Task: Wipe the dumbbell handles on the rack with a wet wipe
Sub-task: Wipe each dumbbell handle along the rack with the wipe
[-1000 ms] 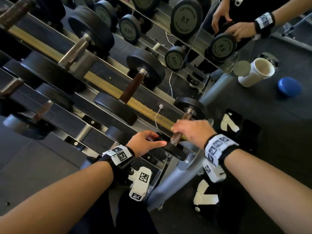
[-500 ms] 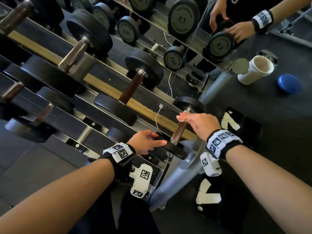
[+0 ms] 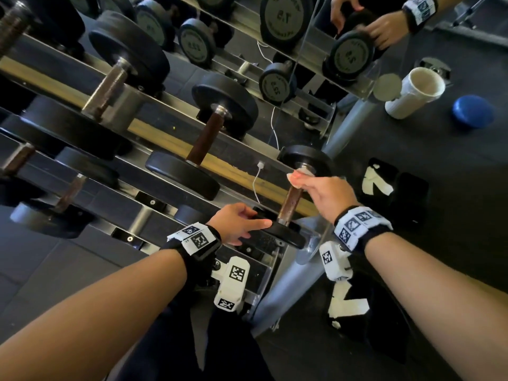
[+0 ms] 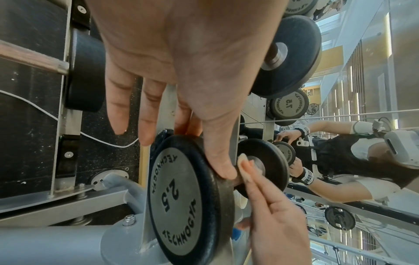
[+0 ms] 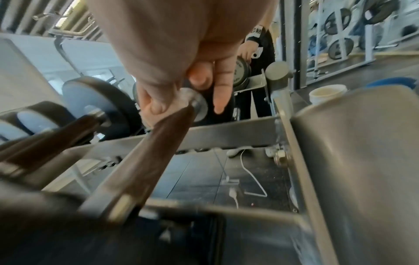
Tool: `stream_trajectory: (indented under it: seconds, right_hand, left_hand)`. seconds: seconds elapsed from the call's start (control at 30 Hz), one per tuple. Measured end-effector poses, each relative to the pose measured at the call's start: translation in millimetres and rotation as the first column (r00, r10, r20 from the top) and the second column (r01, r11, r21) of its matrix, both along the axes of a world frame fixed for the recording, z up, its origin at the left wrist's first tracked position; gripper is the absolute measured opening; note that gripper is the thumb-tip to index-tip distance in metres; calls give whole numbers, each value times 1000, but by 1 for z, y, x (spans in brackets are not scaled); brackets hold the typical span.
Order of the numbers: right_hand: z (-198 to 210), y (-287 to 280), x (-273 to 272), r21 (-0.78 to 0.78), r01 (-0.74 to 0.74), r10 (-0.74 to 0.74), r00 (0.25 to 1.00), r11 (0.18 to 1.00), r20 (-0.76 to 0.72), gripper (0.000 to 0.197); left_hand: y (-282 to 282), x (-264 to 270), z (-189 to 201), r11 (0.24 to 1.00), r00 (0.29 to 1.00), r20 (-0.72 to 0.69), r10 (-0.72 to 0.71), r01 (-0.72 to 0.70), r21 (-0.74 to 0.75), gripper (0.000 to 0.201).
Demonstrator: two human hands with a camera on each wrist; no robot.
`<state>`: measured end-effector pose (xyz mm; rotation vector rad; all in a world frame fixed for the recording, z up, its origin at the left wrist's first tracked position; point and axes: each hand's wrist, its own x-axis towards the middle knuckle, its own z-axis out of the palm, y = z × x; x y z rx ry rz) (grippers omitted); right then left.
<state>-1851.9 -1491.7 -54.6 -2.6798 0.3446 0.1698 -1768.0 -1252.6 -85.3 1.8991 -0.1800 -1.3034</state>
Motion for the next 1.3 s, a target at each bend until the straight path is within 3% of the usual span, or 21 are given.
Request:
stream_trajectory:
  seconds: [0.07, 0.17, 0.23, 0.3, 0.43, 0.57, 0.67, 0.73, 0.77, 0.8, 0.87, 0.97, 1.03, 1.13, 1.2, 1.3]
  right_hand:
    - [-4, 17, -17, 89, -49, 51, 999, 995, -16, 43]
    - [-6, 28, -35, 48, -316, 319, 938, 948, -132, 44]
    - [-1, 22, -30, -13, -360, 354, 923, 933, -152, 47]
    - [1, 16, -16, -82, -317, 305, 943, 945, -135, 44]
    - [-1, 12, -3, -64, -37, 39, 999, 997, 18, 35]
    - [-8, 32, -34, 55, -123, 125, 992, 991, -33, 44]
    - [-9, 32, -50, 145, -135, 144, 988, 980, -55, 41]
    - [-7, 30, -52, 142, -76, 78, 997, 987, -10, 35]
    - [-6, 29, -53, 165, 25, -31, 999, 986, 36, 31]
    - [-6, 29, -52, 223, 163, -187, 978, 961, 92, 29]
    - [-8, 26, -51, 364, 391, -475, 862, 845, 176, 25]
    - [-16, 22, -46, 571, 517, -693, 709, 638, 133, 21]
    - [-25, 21, -42, 637, 559, -773, 628, 530, 92, 17]
    - [-40, 18, -33, 681, 595, -825, 565, 426, 23, 23]
    - [-45, 17, -27, 695, 593, -833, 553, 407, 15, 26]
    - [-48, 21, -18, 738, 533, -802, 597, 415, 20, 18]
  left_hand:
    - [-1, 1, 1, 1000, 1000, -7, -6, 6, 0, 39]
    - [-3, 3, 2, 1000, 1000, -14, -20, 20, 8, 40]
    - [-4, 4, 2, 999, 999, -11, -32, 32, 18, 42]
    - [-3, 6, 3, 999, 999, -17, -43, 43, 21, 44]
    - [-3, 6, 4, 999, 998, -42, -38, 39, 19, 45]
    - [-3, 4, 6, 999, 999, -22, -48, 48, 14, 44]
    - [-3, 3, 8, 999, 999, -29, -43, 43, 13, 41]
    - [-2, 2, 9, 999, 999, -33, -36, 37, 11, 41]
    - [-2, 1, 10, 999, 999, -33, -35, 36, 10, 42]
    - [-2, 1, 11, 999, 999, -32, -34, 34, 11, 43]
    - [-2, 1, 11, 999, 999, -28, -29, 30, 13, 43]
    - [-3, 1, 12, 999, 999, -30, -30, 30, 13, 43]
    - [-3, 1, 11, 999, 999, -24, -29, 29, 19, 43]
    - [-3, 1, 9, 999, 1000, -11, -28, 28, 28, 44]
    - [-4, 1, 9, 1000, 1000, -19, -21, 21, 21, 42]
    - [-4, 2, 8, 1000, 999, -33, -15, 16, 5, 39]
